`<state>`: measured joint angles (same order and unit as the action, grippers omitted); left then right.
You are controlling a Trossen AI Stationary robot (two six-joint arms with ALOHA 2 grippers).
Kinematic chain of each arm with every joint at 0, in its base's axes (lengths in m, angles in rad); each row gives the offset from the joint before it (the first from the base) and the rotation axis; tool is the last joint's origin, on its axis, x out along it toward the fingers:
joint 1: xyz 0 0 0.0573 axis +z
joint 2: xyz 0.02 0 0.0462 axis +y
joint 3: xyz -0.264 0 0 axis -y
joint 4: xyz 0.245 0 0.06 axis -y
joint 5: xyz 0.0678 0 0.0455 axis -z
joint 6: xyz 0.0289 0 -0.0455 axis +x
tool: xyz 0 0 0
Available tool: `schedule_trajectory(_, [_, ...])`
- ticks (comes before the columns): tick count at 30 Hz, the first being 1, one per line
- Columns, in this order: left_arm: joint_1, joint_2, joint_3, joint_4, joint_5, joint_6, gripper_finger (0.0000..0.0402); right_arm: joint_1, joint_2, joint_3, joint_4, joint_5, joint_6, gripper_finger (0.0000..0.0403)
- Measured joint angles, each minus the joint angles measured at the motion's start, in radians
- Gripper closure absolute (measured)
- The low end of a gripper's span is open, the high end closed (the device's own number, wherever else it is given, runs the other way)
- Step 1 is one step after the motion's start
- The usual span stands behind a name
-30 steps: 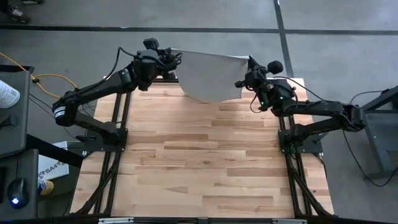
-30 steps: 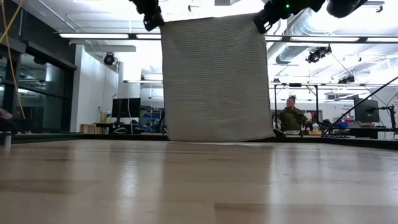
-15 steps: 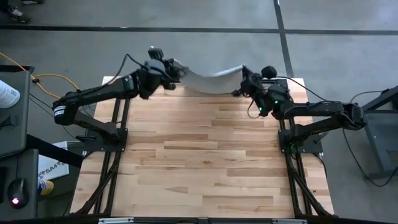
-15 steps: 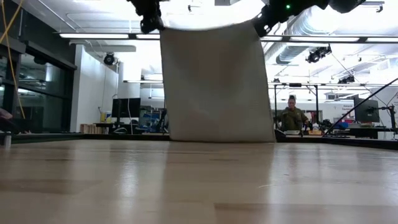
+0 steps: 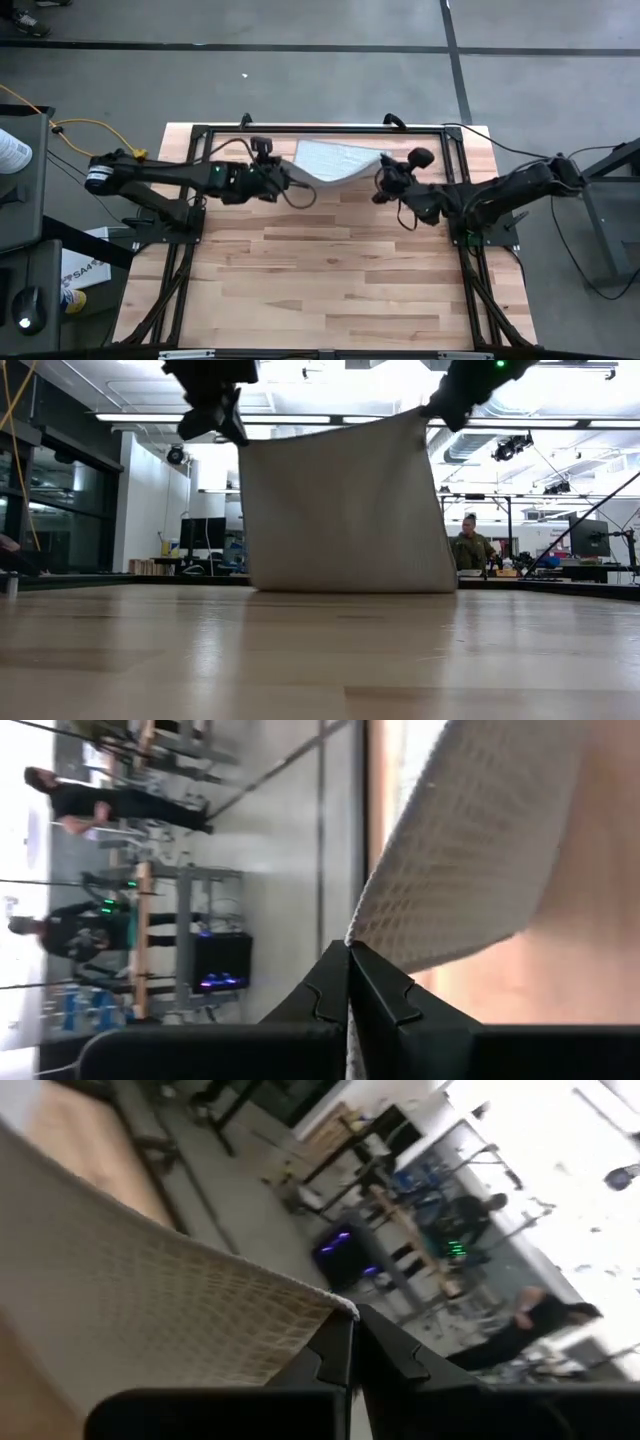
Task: Fold microfiber towels
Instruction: Fold the gray towel on the table
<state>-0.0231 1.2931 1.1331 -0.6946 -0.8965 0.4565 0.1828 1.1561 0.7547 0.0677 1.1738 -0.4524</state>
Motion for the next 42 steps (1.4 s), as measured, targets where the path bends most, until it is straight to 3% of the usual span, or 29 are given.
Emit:
schedule_trajectory(8, [-0.083,0.000,-0.062,-0.098,0.074,-0.212,0.0401,0.074,0.000,0.000,-0.389,-0.186,0.539,0.0399])
schedule_trajectory(21, [-0.217,0.000,-0.116,-0.049,0.260,-0.379,0.0401,0.214,0.001,0.000,-0.483,-0.548,0.940,0.0399])
schedule_trajectory(30, [-0.290,0.000,-0.116,-0.035,0.338,-0.486,0.0401,0.298,0.008,0.000,-0.508,-0.648,1.150,0.0399])
schedule_trajectory(42, [-0.411,0.045,-0.116,0.051,0.392,-0.578,0.0401,0.375,0.090,0.000,-0.518,-0.665,1.285,0.0399])
